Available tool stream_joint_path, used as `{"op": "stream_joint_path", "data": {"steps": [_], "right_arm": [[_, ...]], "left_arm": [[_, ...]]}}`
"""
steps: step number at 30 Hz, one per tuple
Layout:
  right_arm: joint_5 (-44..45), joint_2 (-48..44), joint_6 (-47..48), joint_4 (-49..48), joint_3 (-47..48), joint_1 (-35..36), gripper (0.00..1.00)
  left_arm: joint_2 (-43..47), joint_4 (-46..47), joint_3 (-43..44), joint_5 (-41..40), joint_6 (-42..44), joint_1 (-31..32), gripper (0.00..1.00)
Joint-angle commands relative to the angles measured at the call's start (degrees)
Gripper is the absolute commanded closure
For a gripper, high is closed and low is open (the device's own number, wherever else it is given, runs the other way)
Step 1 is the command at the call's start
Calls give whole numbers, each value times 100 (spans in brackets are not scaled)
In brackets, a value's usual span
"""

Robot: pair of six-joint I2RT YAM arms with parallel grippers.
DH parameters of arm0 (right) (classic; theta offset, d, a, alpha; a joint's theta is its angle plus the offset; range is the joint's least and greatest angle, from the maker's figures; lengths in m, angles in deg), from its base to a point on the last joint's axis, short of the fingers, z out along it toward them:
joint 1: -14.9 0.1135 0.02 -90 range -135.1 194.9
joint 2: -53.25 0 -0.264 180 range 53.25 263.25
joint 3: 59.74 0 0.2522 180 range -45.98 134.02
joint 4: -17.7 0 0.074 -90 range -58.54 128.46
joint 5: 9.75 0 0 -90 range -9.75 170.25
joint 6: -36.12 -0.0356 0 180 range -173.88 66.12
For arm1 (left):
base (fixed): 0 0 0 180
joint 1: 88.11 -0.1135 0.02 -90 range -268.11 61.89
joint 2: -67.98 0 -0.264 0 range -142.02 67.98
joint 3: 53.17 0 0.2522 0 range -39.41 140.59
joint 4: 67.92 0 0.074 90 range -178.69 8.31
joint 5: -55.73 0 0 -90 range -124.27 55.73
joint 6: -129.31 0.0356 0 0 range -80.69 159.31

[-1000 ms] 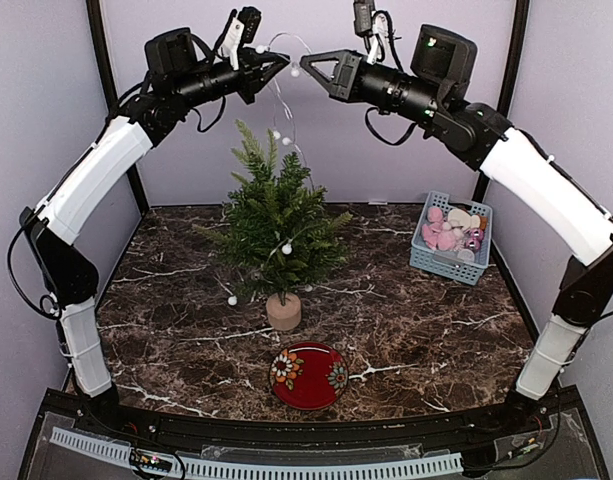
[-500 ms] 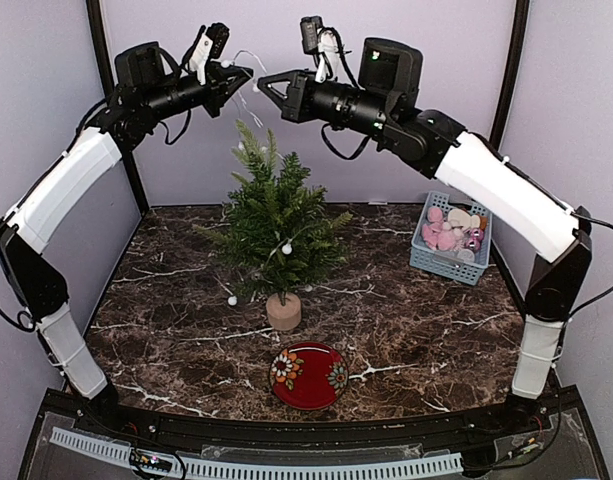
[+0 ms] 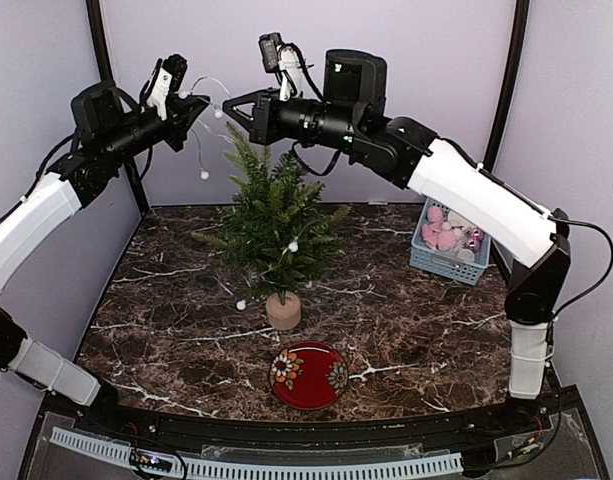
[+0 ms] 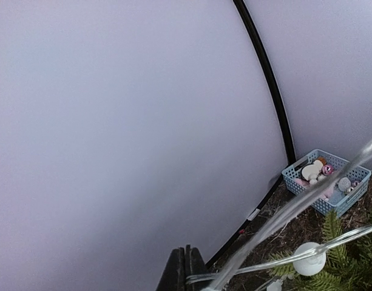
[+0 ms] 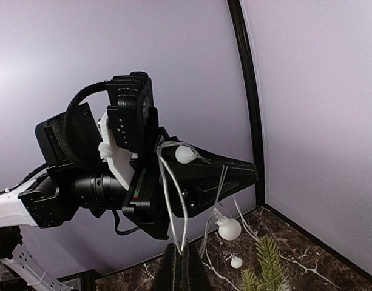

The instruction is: Decorate the small christmas tree

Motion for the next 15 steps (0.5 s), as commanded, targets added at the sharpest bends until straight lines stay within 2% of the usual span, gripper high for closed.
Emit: {"op": "stream_joint_path", "data": {"steps": [1,4,15], "right_arm": [[-547,-107,129,249,262,267,100],[-461,-114,241,396,241,338,100],[-141,-554,407,514,-442,551,100]], "left_arm": [[477,487,-615,-1265,-145,-344,100],[853,498,-1114,-1211,-268,-344,100],[1645,-38,-2125,-989,-855,-344,100]]}}
